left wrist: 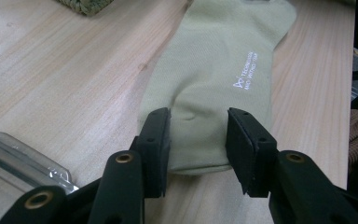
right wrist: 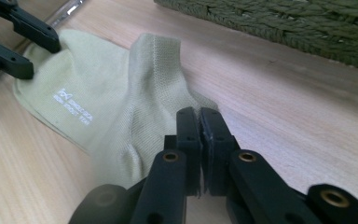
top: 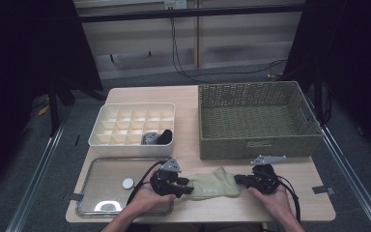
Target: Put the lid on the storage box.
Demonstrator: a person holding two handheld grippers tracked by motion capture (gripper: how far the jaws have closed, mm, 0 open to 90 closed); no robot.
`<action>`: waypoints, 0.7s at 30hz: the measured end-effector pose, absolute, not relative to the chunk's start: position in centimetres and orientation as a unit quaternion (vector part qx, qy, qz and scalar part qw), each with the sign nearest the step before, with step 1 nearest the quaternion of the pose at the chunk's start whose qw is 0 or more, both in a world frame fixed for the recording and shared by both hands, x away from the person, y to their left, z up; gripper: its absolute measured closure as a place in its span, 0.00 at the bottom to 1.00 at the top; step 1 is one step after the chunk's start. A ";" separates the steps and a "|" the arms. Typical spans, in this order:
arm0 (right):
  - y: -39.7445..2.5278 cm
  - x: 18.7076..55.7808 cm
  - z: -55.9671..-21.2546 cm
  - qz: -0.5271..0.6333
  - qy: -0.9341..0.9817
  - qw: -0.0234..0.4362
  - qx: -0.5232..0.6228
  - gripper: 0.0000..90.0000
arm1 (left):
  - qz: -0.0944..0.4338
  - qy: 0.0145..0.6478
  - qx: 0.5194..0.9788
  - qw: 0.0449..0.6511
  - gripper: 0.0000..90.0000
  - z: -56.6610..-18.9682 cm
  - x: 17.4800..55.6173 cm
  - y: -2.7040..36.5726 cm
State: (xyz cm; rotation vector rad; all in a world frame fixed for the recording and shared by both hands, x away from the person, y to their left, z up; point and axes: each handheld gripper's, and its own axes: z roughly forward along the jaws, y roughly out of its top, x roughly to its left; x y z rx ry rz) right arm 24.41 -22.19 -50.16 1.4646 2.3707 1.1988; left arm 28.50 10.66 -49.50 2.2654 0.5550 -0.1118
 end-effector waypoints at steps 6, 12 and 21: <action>-22.4 24.4 -49.8 0.417 0.771 0.047 0.480 0.99 | -0.043 0.217 0.893 0.392 0.66 -49.3 28.6 10.5; -22.5 24.3 -49.3 0.434 0.765 0.046 0.474 0.99 | -0.047 0.215 0.889 0.402 0.66 -49.0 28.5 9.9; -22.5 24.1 -48.3 0.459 0.753 0.044 0.469 0.99 | -0.040 0.211 0.894 0.394 0.67 -49.4 28.5 9.4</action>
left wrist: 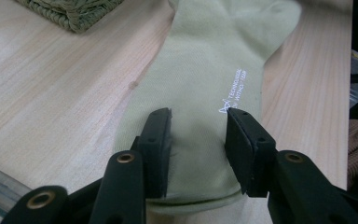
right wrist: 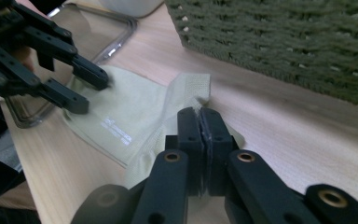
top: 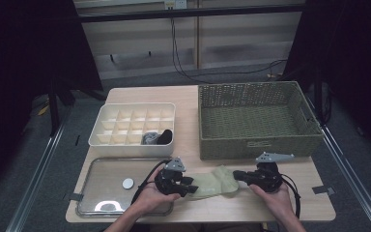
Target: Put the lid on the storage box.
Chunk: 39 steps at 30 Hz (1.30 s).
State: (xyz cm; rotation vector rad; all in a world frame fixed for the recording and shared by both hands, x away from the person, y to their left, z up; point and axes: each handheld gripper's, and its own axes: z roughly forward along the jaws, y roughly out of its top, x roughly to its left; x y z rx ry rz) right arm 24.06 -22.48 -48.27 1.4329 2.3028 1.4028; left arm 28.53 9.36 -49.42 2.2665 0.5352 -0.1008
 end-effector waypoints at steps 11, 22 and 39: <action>-22.2 24.1 -46.7 0.493 0.737 0.042 0.460 0.99 | -0.032 0.203 0.896 0.393 0.65 -49.5 28.2 8.9; -22.2 24.5 -48.6 0.438 0.763 0.038 0.474 0.90 | -0.032 0.202 0.897 0.392 0.65 -49.5 28.2 8.9; -20.9 25.7 -49.9 0.380 0.795 0.070 0.466 0.75 | -0.032 0.201 0.898 0.390 0.64 -49.5 28.2 8.9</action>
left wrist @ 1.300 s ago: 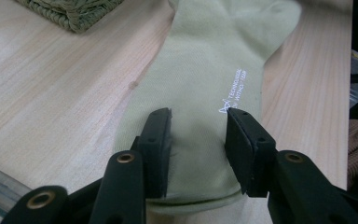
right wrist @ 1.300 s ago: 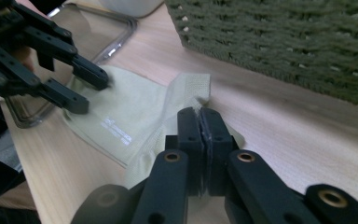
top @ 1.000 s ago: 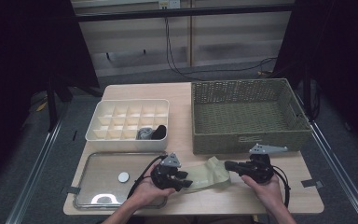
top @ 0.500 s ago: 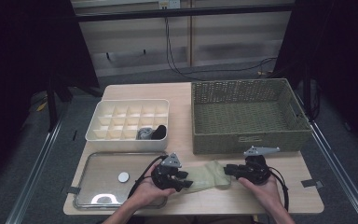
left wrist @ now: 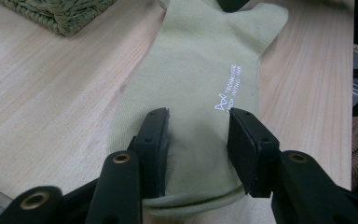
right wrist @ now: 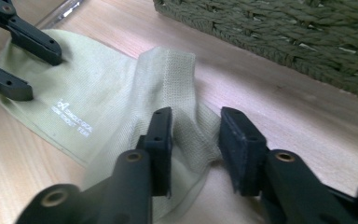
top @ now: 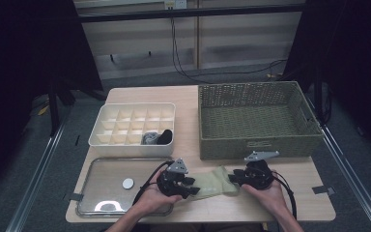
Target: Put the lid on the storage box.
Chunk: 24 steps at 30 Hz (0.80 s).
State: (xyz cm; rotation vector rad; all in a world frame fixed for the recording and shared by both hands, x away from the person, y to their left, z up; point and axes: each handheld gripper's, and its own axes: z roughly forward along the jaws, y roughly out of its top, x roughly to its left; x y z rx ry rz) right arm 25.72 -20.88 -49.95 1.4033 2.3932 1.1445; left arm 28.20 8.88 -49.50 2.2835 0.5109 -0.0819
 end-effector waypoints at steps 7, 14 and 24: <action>-20.5 25.3 -50.0 0.374 0.806 0.085 0.451 0.93 | -0.039 0.208 0.891 0.401 0.64 -49.3 28.5 8.7; -21.2 25.6 -49.7 0.406 0.783 0.055 0.468 0.94 | -0.045 0.196 0.887 0.416 0.65 -48.5 28.7 6.7; -21.3 24.8 -47.9 0.448 0.765 0.042 0.461 0.94 | -0.048 0.183 0.895 0.404 0.66 -49.8 28.3 4.5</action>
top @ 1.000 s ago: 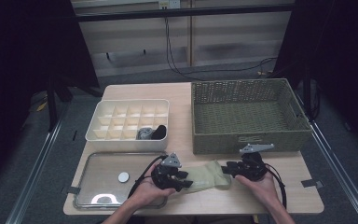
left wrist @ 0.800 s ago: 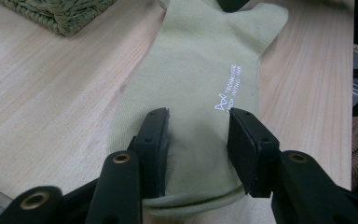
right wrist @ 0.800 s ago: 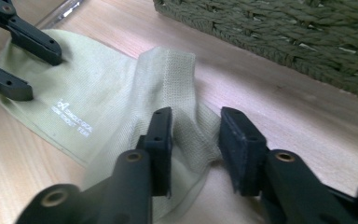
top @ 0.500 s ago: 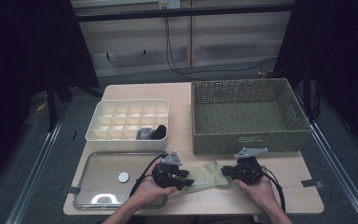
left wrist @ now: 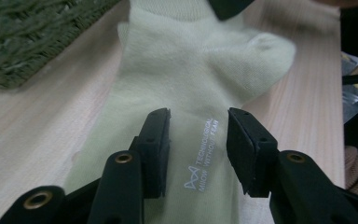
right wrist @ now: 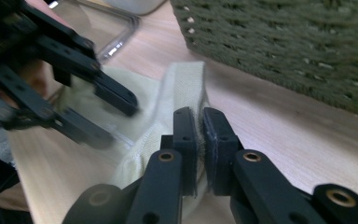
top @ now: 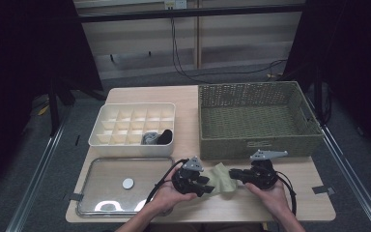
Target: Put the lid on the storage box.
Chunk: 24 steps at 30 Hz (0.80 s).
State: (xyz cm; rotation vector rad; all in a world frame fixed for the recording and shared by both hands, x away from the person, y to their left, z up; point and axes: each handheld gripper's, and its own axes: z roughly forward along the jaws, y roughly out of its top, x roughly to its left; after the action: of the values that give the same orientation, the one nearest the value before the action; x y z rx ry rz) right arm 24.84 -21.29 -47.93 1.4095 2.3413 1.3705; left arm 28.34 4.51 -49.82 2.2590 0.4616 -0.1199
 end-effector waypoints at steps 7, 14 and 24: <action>-20.4 24.5 -46.6 0.473 0.759 0.035 0.446 0.94 | -0.043 0.174 0.898 0.401 0.66 -49.8 28.0 3.7; -19.2 24.3 -45.9 0.485 0.760 0.022 0.433 0.94 | -0.048 0.169 0.897 0.407 0.66 -49.9 27.7 3.0; -20.3 24.2 -46.0 0.480 0.758 0.029 0.441 0.94 | -0.044 0.177 0.885 0.427 0.66 -48.2 28.0 5.4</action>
State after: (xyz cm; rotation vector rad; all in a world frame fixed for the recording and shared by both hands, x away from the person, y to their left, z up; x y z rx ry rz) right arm 24.20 -20.27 -45.99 1.3593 2.3386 1.4824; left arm 27.99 5.37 -48.20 2.2119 0.4426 -0.1093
